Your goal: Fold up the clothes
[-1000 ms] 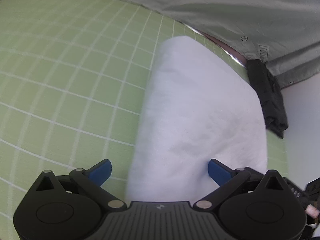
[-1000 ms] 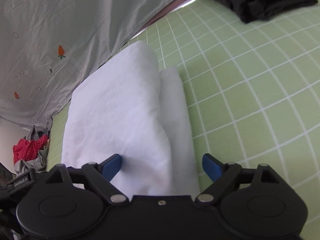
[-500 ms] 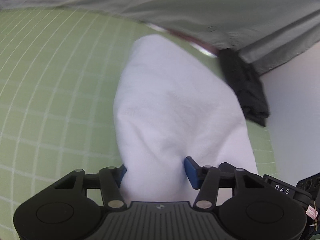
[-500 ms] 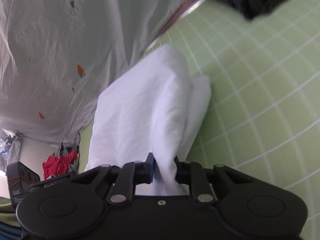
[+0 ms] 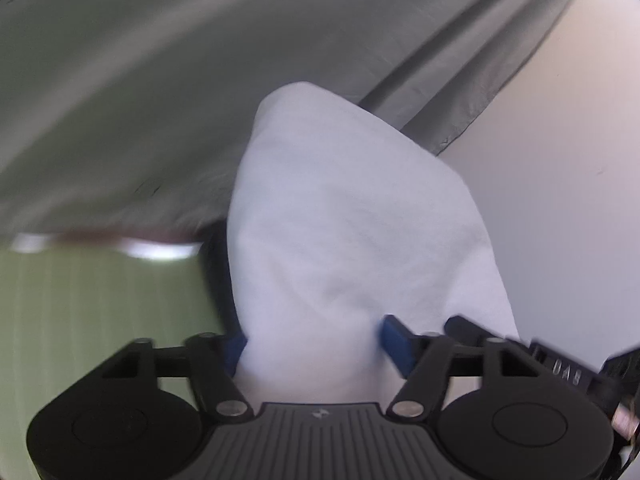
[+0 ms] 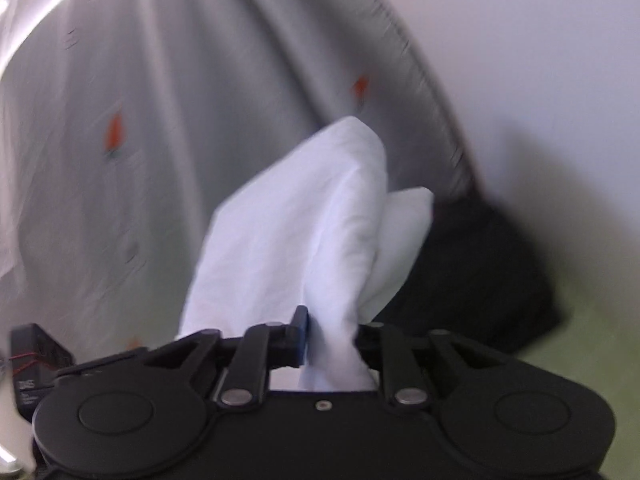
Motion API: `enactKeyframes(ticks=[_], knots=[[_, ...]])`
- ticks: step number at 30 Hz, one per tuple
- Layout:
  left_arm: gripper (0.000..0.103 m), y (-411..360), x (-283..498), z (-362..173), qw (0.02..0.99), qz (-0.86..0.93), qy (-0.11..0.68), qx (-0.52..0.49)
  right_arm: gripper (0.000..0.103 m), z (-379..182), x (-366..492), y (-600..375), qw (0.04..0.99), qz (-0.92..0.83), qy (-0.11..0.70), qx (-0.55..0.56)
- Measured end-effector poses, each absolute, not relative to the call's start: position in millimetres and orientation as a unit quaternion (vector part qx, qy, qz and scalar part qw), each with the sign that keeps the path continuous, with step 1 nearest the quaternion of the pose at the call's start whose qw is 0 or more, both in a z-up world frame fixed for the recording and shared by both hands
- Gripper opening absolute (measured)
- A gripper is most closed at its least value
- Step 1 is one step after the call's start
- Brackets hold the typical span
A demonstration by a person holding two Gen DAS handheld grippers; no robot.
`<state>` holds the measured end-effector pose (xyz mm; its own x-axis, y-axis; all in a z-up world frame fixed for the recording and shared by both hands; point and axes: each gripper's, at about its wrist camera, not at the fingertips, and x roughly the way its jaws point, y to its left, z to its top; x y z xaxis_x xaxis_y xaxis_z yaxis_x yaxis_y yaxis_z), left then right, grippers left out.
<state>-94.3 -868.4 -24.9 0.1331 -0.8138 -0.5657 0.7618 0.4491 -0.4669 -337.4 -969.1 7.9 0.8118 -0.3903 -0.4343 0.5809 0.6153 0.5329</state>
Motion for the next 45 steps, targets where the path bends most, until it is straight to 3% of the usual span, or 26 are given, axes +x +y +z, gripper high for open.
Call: enactKeyframes(ticks=[1, 2, 7, 10, 14, 16, 19, 29, 45], knots=[[0.085, -885.5, -91.1, -32.7, 0.764, -0.509, 0.396, -0.012, 0.060, -1.5, -331.0, -990.6, 0.881, -0.305, 0.154, 0.327], [0.086, -896.7, -87.9, -42.1, 0.774, -0.494, 0.396, 0.010, 0.066, -13.5, -322.5, -1008.3, 0.871, -0.339, 0.176, 0.310], [0.089, -891.6, -86.6, -89.5, 0.786, -0.464, 0.400, 0.088, 0.069, -69.9, -288.5, -1038.2, 0.821, -0.445, 0.254, 0.254], [0.093, -871.1, -99.7, -100.5, 0.787, -0.462, 0.391, 0.119, 0.082, -90.3, -288.9, -1007.0, 0.821, -0.448, 0.264, 0.236], [0.098, -834.6, -119.0, -101.4, 0.786, -0.469, 0.374, 0.151, 0.088, -92.1, -298.4, -957.1, 0.818, -0.442, 0.291, 0.225], [0.099, -814.6, -129.8, -94.2, 0.782, -0.477, 0.373, 0.148, 0.099, -85.5, -308.4, -933.9, 0.821, -0.429, 0.294, 0.236], [0.103, -786.7, -147.7, -78.5, 0.773, -0.496, 0.375, 0.125, 0.103, -74.0, -322.1, -895.3, 0.828, -0.420, 0.300, 0.220], [0.103, -716.9, -231.8, -28.1, 0.798, -0.509, 0.293, 0.133, 0.103, -33.5, -388.6, -818.6, 0.830, -0.447, 0.265, 0.204], [0.103, -640.9, -309.7, -31.5, 0.785, -0.532, 0.283, 0.140, 0.103, -24.9, -469.2, -722.7, 0.820, -0.462, 0.263, 0.213]])
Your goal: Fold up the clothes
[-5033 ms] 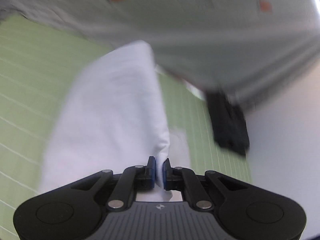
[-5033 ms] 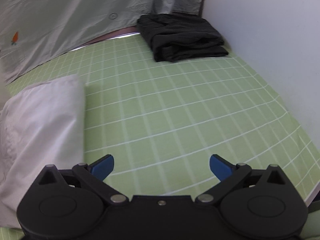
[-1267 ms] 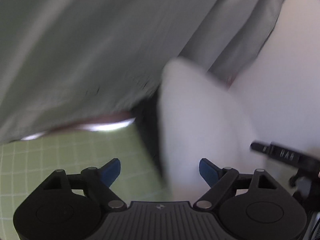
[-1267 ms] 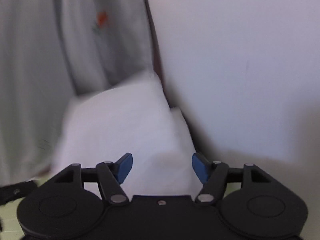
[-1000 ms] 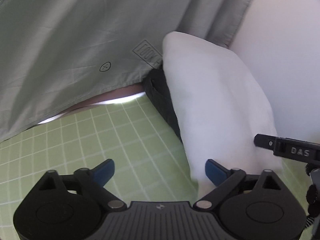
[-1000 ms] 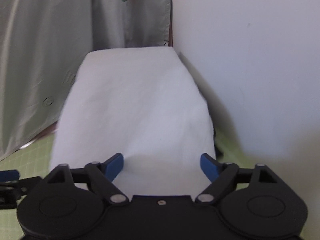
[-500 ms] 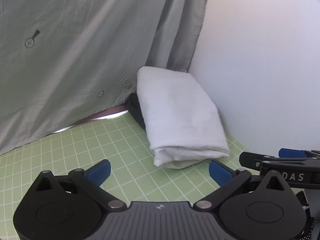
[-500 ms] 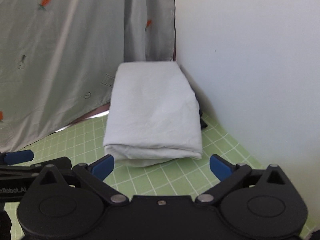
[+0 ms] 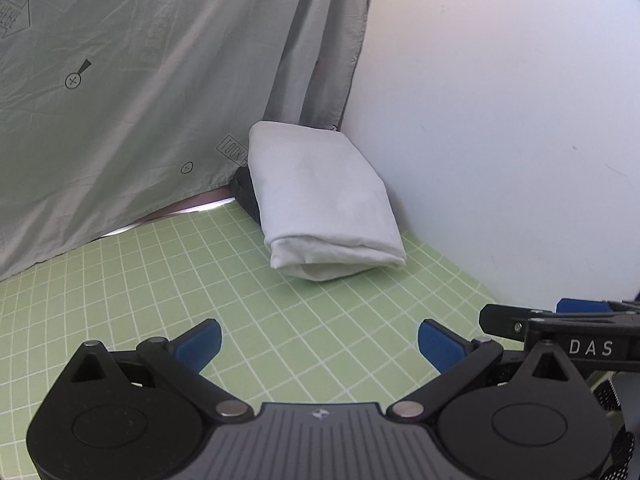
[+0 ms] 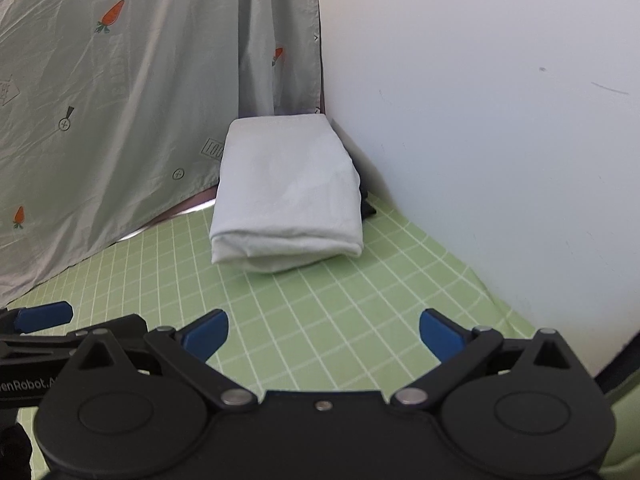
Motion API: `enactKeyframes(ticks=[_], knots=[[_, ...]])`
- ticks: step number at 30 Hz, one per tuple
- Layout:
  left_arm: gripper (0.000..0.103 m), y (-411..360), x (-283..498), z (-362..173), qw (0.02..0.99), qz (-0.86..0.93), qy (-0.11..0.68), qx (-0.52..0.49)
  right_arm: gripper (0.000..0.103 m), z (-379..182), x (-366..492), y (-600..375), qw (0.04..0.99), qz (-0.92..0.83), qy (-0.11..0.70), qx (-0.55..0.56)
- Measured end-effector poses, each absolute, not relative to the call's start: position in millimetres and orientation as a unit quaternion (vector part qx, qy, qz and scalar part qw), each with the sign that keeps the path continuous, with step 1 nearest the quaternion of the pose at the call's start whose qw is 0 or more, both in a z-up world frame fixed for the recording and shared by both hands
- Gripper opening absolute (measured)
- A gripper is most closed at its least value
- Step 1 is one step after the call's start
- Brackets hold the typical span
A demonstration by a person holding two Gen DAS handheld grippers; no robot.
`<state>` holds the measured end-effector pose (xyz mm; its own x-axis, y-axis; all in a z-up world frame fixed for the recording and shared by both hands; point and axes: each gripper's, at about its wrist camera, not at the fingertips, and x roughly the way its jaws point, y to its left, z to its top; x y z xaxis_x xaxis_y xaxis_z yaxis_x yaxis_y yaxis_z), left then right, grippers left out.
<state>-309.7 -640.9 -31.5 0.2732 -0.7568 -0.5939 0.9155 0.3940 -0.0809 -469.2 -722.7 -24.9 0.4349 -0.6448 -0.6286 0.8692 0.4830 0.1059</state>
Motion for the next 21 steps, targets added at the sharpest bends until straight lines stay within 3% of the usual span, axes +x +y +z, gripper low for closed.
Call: enactKeyframes(ticks=[21], knots=[[0.103, -615.2, -325.5, -29.3, 0.779, -0.547, 0.261, 0.159, 0.103, -20.5, -478.9, -693.7, 0.821, -0.469, 0.256, 0.203]])
